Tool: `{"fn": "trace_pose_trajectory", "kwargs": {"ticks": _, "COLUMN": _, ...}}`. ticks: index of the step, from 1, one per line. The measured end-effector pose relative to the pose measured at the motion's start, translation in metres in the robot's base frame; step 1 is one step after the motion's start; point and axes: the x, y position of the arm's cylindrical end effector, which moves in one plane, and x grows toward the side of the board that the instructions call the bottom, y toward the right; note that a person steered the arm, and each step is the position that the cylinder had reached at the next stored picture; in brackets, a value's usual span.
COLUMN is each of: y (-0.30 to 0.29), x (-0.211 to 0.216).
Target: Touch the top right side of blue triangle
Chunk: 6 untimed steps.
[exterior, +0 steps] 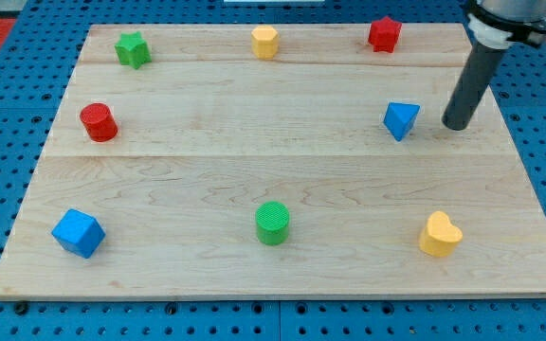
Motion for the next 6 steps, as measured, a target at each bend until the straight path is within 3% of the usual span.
{"fn": "trace_pose_trajectory", "kwargs": {"ticks": 3, "y": 0.012, "x": -0.006}}
{"fn": "trace_pose_trajectory", "kwargs": {"ticks": 6, "y": -0.013, "x": -0.019}}
